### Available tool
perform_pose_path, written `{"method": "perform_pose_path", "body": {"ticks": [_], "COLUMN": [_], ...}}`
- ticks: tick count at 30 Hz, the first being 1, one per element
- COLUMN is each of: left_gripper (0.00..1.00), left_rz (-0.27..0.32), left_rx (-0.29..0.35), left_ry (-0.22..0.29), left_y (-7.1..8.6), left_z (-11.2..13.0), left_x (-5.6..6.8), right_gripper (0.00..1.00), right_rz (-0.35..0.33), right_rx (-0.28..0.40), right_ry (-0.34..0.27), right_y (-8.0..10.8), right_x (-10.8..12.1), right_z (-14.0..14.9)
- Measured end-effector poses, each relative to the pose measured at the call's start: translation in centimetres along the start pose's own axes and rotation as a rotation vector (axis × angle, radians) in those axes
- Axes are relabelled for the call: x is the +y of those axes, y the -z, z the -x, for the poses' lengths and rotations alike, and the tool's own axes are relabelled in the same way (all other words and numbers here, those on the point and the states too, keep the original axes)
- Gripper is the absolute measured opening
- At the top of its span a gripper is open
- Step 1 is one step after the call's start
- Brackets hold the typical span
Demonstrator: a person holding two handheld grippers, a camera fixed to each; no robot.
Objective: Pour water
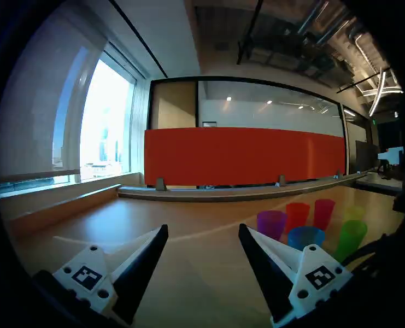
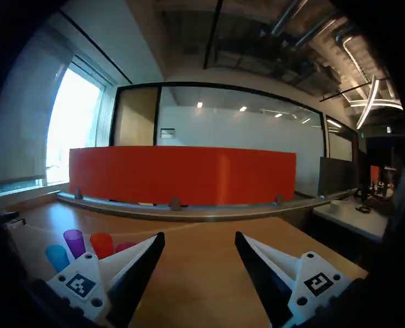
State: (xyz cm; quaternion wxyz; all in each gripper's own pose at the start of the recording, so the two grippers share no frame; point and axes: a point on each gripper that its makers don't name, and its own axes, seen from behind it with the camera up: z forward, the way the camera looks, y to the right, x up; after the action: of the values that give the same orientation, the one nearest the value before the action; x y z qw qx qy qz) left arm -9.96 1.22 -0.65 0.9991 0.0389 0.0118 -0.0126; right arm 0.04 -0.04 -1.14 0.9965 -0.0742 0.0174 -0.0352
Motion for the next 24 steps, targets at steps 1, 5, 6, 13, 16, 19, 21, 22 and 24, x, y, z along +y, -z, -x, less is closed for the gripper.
{"method": "perform_pose_path", "body": {"ticks": [1,5,6,13,16,19,21,22,24], "left_gripper": [0.96,0.96,0.96,0.96,0.96,0.96,0.96,0.96,0.96], "left_rz": [0.000,0.000,0.000,-0.001,-0.001,-0.001,-0.001,-0.001,-0.001], "left_rx": [0.000,0.000,0.000,0.000,0.000,0.000,0.000,0.000,0.000], "left_ry": [0.000,-0.002,-0.002,-0.002,-0.002,-0.001,-0.001,-0.002,-0.002], "left_y": [0.0,0.0,0.0,0.1,0.1,0.1,0.1,0.1,0.1], "left_z": [0.0,-0.1,-0.1,-0.1,-0.1,0.0,0.0,0.0,0.0], "left_x": [0.0,0.0,0.0,-0.1,-0.2,-0.2,-0.1,-0.1,-0.1], "right_gripper": [0.99,0.99,0.99,0.99,0.99,0.99,0.99,0.99,0.99], "right_rz": [-0.001,-0.010,-0.012,-0.023,-0.027,-0.034,-0.042,-0.048,-0.059], "right_rx": [0.003,0.019,0.024,0.062,0.074,0.089,0.103,0.109,0.120], "right_ry": [0.000,0.003,0.004,0.020,0.022,0.020,0.021,0.022,0.024], "right_y": [0.1,0.5,0.6,1.2,1.3,1.2,1.2,1.2,1.2], "right_x": [0.0,0.0,0.0,0.3,0.4,0.2,-0.1,-0.3,-0.7], "right_z": [0.0,-0.2,-0.3,-0.2,0.1,0.3,0.4,0.5,0.7]}}
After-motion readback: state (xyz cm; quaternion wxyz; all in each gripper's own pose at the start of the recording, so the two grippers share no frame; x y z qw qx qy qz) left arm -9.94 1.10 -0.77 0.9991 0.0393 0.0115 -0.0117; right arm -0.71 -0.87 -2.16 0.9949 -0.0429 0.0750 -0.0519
